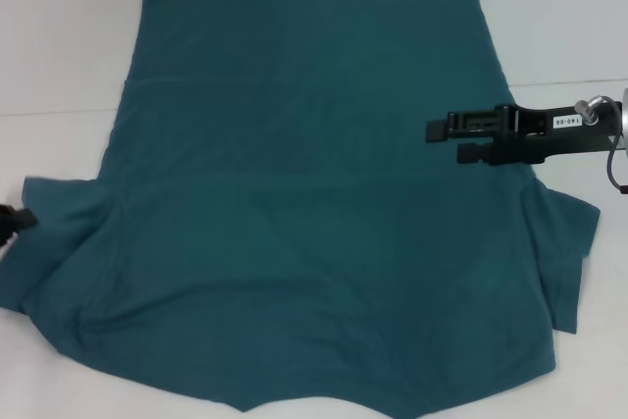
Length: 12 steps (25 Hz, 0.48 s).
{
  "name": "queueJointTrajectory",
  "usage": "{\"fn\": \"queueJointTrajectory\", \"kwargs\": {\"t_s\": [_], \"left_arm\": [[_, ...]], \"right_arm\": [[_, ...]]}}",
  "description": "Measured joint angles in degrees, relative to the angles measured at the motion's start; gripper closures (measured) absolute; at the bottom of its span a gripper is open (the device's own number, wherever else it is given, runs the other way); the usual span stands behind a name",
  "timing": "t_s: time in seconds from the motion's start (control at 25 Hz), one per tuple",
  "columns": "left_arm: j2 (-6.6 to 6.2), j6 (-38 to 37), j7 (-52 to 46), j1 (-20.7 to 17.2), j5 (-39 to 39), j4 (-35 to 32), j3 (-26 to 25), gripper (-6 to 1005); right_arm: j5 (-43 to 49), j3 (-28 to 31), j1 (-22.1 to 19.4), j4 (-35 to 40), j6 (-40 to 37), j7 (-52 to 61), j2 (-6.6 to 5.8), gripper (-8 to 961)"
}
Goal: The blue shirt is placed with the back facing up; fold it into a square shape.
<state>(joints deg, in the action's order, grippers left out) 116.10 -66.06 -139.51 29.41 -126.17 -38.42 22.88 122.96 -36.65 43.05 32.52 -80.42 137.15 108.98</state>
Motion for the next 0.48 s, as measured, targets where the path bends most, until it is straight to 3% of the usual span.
{"fn": "queueJointTrajectory", "kwargs": {"t_s": [0.32,0.48], "left_arm": [[-2.48,-3.2,-2.2,1.4,-0.8,-3.4,0.0,993],[-3.09,-6.5,-4.3,3.2,-3.4,-5.1,0.4,991]], "right_arm": [[0.0,0.2,-0.2,0.0,-0.3,0.3,0.0,58],[0.0,0.3,0.0,0.0,-0.3,0.1,-0.05,58]]}}
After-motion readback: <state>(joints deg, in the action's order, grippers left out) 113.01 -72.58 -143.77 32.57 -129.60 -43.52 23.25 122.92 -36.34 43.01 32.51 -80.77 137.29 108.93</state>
